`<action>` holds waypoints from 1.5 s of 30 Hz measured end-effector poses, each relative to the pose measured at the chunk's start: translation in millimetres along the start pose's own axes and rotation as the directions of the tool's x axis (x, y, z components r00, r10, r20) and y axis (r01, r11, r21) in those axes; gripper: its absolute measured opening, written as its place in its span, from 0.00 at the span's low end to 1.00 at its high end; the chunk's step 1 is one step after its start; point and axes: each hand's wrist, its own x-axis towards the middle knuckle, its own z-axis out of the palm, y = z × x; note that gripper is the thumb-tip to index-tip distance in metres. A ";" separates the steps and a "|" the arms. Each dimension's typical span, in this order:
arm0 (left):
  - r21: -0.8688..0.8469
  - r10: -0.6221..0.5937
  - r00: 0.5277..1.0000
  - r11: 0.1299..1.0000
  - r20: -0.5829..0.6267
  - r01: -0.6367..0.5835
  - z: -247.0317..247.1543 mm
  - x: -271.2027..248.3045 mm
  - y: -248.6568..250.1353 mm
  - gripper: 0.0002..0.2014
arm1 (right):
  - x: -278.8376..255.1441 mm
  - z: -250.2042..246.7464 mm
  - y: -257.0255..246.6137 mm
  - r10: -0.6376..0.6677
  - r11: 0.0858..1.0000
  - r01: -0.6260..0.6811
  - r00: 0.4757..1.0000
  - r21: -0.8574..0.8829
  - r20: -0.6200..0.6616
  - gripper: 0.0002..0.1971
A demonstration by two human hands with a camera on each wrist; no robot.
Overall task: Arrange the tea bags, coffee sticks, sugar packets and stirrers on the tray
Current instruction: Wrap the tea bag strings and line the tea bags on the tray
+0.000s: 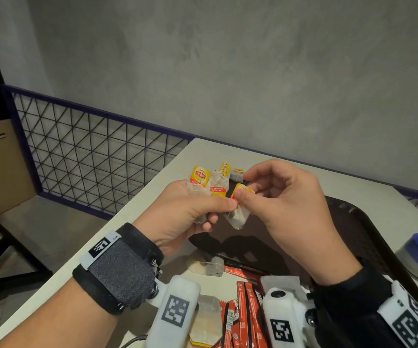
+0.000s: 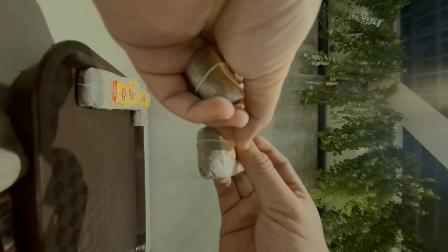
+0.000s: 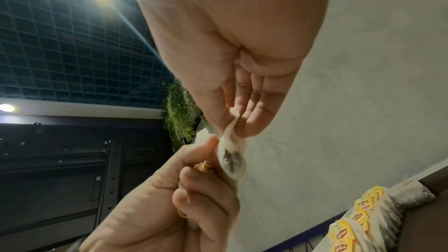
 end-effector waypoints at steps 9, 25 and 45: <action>-0.143 0.096 0.995 0.985 -0.021 -0.098 2.2 -1.4 7.1 0.05 | 4.3 -11.7 -9.7 0.259 0.866 -0.288 0.957 0.409 0.127 0.12; -0.079 0.095 0.993 0.993 0.068 -0.090 4.5 -6.9 9.0 0.03 | 2.7 -11.3 -10.4 0.209 0.918 -0.247 0.966 0.311 0.150 0.14; -0.434 -0.107 0.903 0.896 -0.416 -0.093 -24.8 15.8 12.9 0.21 | 131.3 -33.9 31.4 0.494 0.858 -0.432 0.843 -0.278 0.214 0.05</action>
